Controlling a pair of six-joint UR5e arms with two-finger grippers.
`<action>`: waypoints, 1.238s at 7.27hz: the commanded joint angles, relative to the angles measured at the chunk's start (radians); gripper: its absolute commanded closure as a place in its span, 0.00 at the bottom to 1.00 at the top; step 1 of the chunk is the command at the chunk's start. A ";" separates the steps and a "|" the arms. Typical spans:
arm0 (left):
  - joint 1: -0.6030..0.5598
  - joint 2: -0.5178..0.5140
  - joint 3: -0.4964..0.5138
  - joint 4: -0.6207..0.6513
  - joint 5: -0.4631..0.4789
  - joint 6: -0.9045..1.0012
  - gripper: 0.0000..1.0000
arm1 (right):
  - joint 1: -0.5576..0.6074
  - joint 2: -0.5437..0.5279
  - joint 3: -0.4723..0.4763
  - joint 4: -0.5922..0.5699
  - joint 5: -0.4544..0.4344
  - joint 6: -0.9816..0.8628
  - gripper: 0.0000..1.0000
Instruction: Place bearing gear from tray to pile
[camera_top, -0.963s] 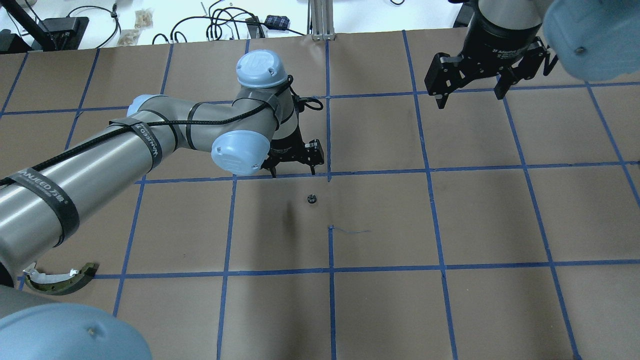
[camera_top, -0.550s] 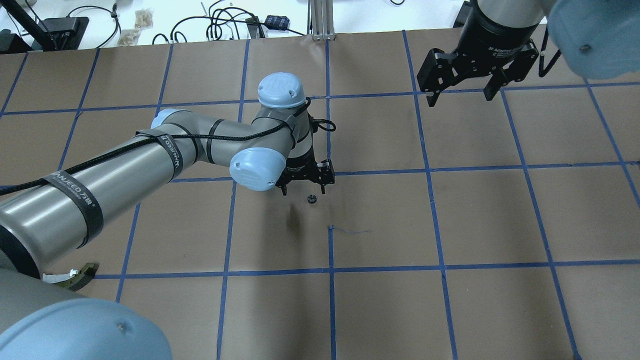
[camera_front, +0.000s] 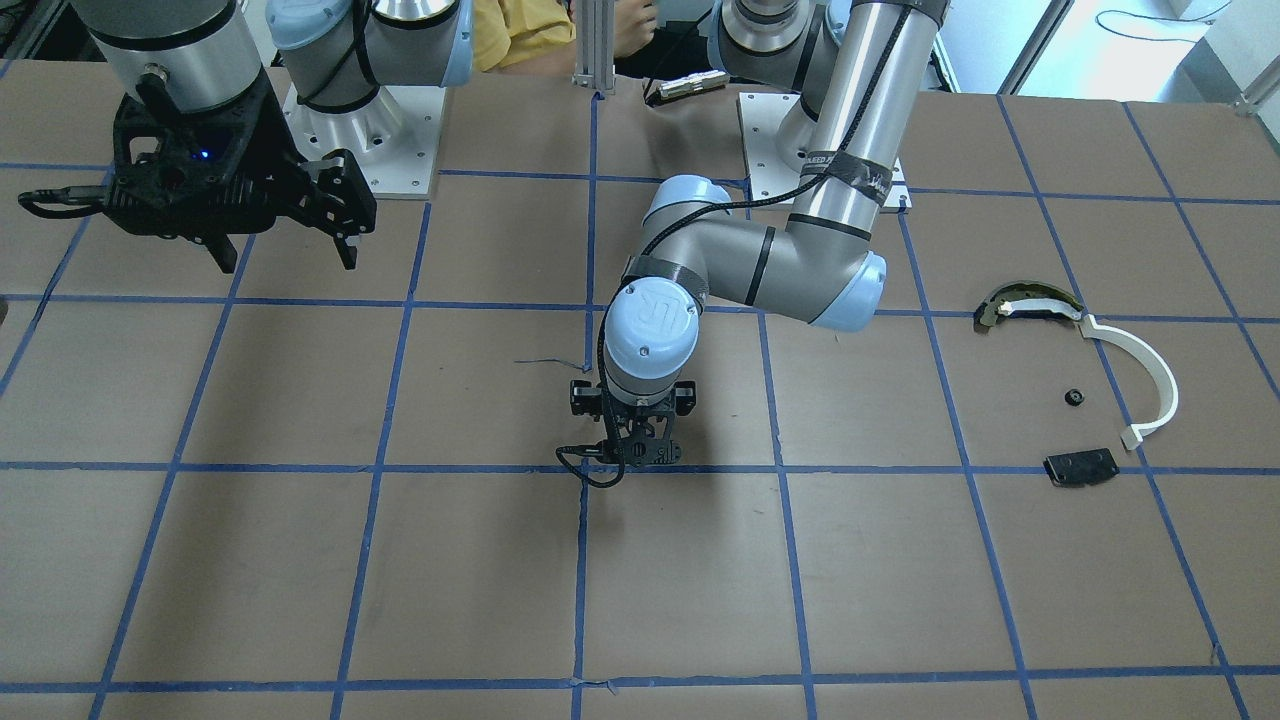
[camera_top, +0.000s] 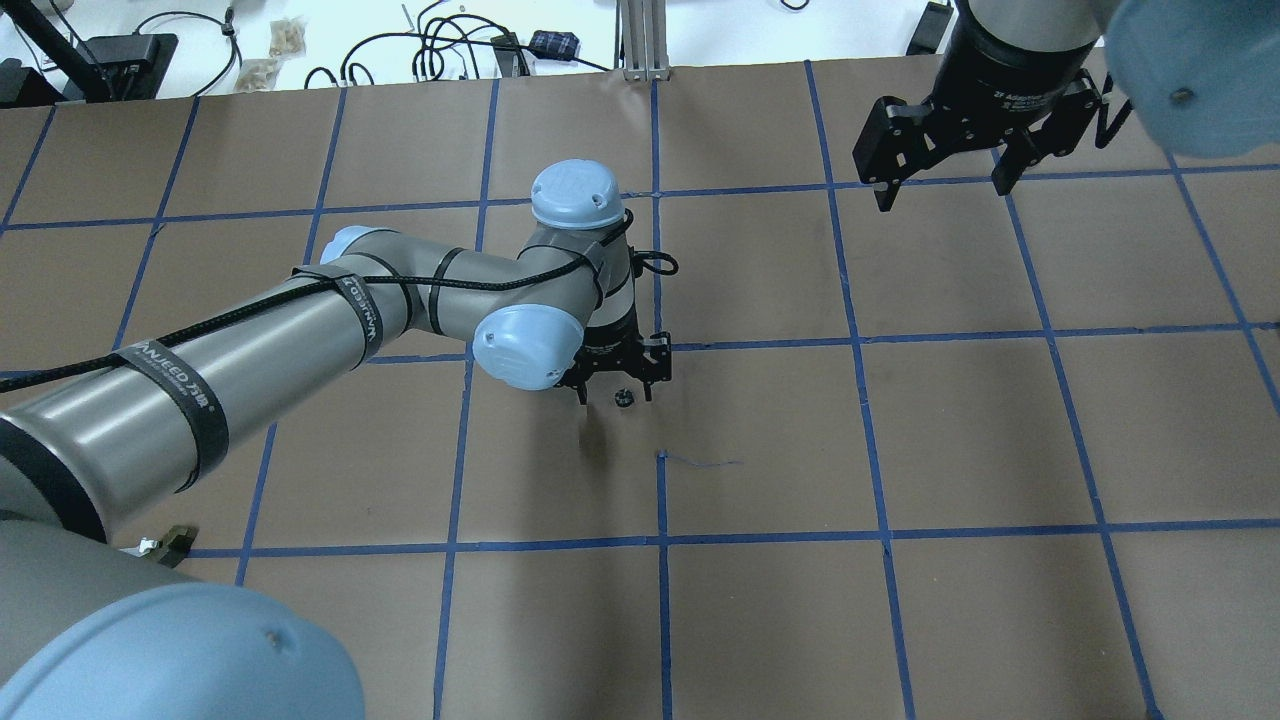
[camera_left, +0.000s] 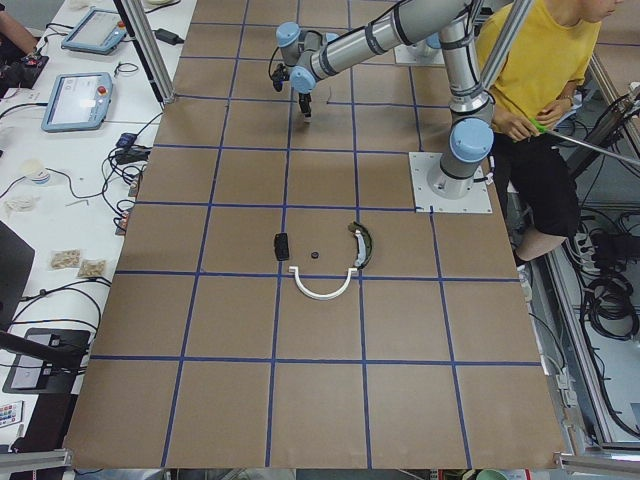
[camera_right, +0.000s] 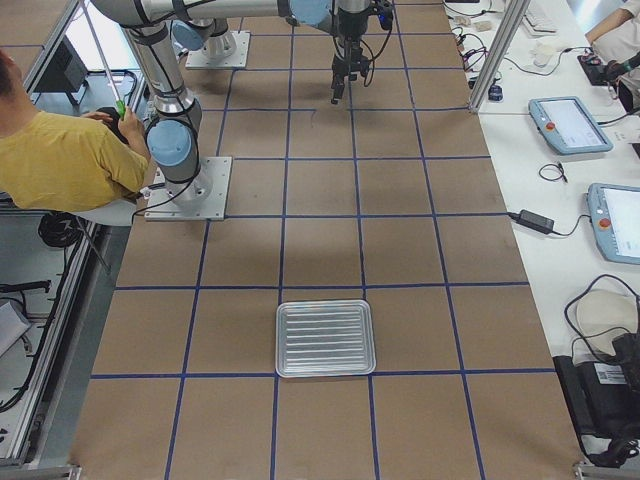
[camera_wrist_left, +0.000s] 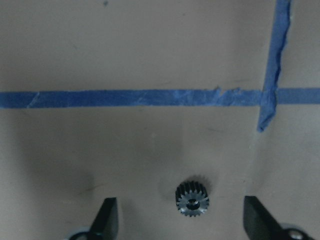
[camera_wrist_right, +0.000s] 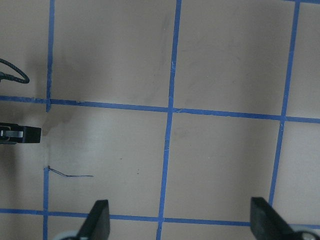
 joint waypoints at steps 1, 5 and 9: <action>0.000 -0.002 0.003 0.001 0.001 0.000 0.27 | -0.009 0.000 0.001 0.001 0.006 -0.005 0.00; 0.000 -0.007 -0.002 -0.002 -0.001 0.003 0.56 | -0.009 -0.006 0.001 0.002 0.003 -0.004 0.00; 0.004 -0.010 0.018 0.016 0.002 0.001 1.00 | -0.006 -0.006 0.008 0.016 0.004 -0.001 0.00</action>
